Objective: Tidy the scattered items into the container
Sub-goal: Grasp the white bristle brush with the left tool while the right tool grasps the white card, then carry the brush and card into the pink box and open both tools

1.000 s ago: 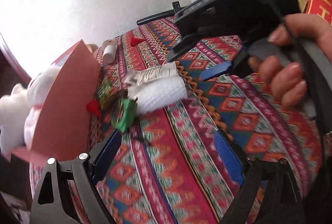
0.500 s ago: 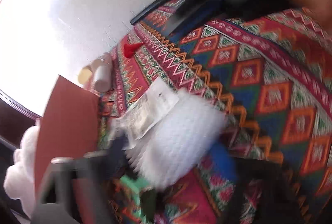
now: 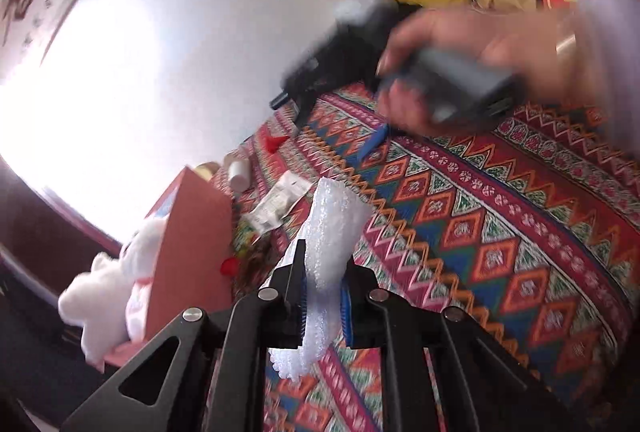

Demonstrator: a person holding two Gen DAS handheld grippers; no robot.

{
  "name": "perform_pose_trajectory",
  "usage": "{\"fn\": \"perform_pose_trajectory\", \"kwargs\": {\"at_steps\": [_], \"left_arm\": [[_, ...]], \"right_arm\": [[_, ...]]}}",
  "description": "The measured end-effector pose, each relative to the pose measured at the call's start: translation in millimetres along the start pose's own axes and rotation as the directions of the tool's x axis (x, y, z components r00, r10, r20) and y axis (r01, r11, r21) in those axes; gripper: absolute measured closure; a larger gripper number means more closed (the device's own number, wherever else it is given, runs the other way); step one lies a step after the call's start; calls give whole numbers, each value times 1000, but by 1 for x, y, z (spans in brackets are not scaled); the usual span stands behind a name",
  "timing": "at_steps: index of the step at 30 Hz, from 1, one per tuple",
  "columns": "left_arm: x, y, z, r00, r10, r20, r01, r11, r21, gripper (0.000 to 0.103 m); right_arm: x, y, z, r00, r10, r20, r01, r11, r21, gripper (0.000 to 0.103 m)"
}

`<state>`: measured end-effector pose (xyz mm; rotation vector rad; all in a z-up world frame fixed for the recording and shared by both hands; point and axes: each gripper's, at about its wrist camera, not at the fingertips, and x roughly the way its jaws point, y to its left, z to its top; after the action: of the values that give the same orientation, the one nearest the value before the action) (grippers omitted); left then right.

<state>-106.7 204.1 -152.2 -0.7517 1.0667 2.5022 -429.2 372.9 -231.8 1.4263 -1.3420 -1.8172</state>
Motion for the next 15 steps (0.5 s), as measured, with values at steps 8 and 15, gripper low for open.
{"fn": "perform_pose_trajectory", "kwargs": {"at_steps": [8, 15], "left_arm": [[20, 43, -44, 996, 2, -93, -12, 994, -105, 94], [17, 68, -49, 997, 12, -76, -25, 985, -171, 94]], "right_arm": [[93, 46, 22, 996, -93, 1, 93, 995, -27, 32], [112, 58, 5, 999, -44, 20, 45, 996, -72, 97]]}}
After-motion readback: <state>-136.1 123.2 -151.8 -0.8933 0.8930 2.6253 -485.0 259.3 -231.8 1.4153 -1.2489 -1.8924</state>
